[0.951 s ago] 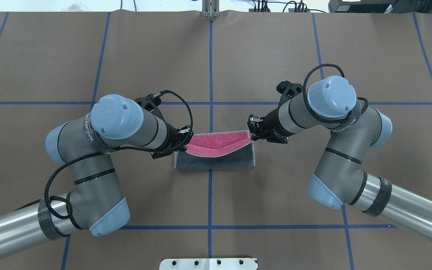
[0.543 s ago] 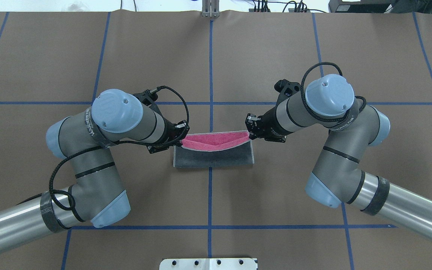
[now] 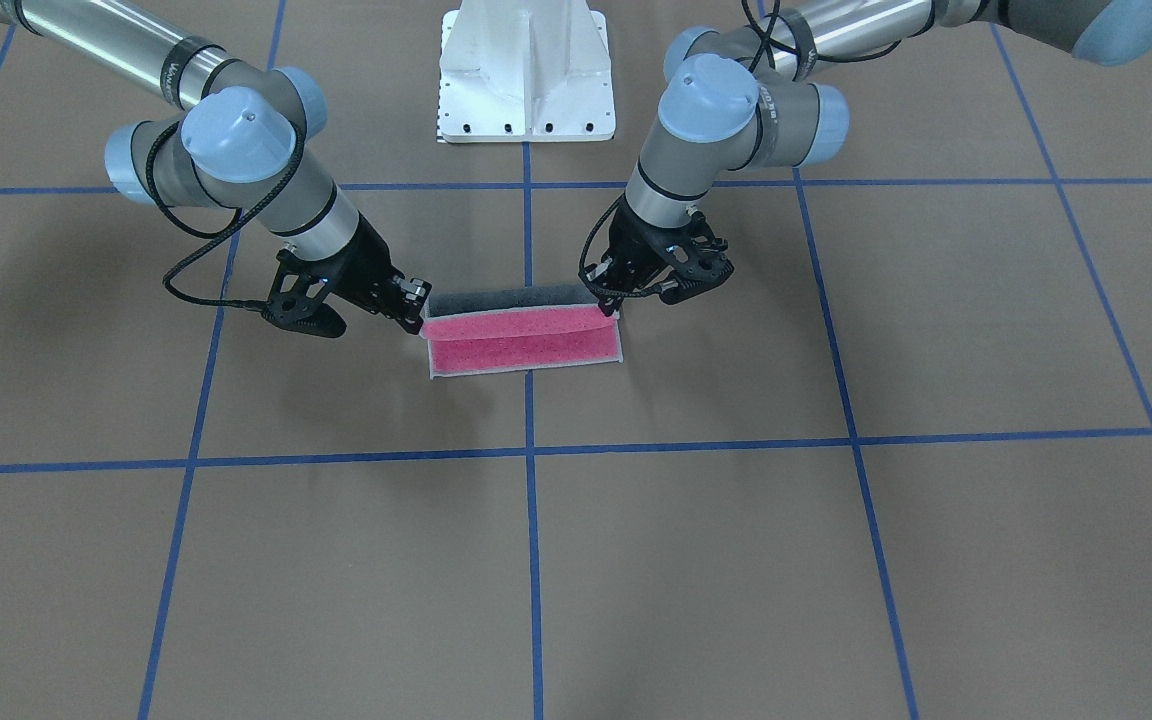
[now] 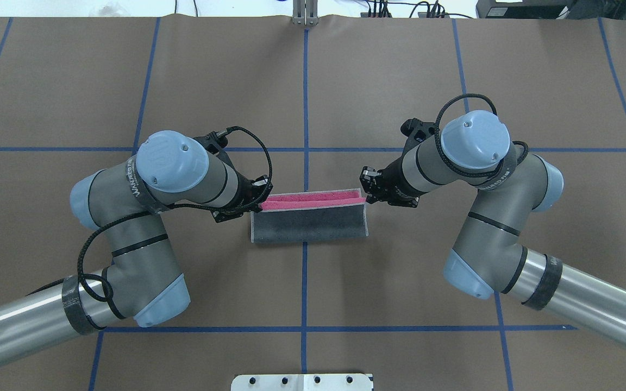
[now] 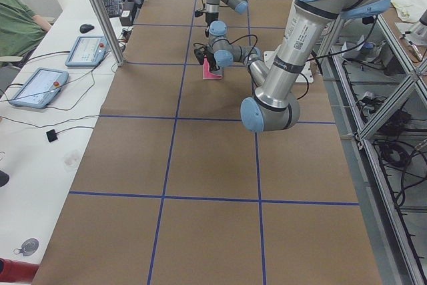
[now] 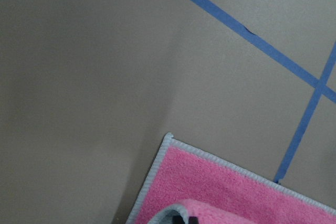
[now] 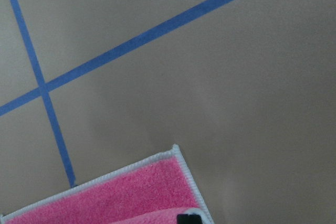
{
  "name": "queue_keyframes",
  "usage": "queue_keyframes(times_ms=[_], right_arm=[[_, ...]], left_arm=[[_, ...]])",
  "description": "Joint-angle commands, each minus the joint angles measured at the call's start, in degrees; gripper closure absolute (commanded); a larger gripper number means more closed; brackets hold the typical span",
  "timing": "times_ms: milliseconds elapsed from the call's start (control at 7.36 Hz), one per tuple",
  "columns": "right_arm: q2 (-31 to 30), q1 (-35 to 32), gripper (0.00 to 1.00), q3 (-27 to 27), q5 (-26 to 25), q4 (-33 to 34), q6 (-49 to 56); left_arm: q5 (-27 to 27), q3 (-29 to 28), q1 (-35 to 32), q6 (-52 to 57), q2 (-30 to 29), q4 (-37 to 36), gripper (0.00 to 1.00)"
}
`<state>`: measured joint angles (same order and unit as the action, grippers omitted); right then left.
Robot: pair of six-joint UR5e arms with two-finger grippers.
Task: Fold towel twice with both arms
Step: 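Fold the lifted edges over toward the far side with both grippers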
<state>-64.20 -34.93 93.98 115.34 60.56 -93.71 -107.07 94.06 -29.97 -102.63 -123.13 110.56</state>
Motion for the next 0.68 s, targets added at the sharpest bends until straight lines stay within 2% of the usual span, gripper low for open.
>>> queue_keyframes(times_ms=[0,543], right_arm=[[0.0,0.1,1.0,-0.4,-0.1,0.0,-0.1],[0.4,0.2,1.0,-0.4,0.0,-0.1,0.0]], left_arm=[[-0.1,-1.2,0.0,0.0,0.0,1.0,1.0],[-0.1,-1.0,-0.1,-0.1,0.0,1.7,1.0]])
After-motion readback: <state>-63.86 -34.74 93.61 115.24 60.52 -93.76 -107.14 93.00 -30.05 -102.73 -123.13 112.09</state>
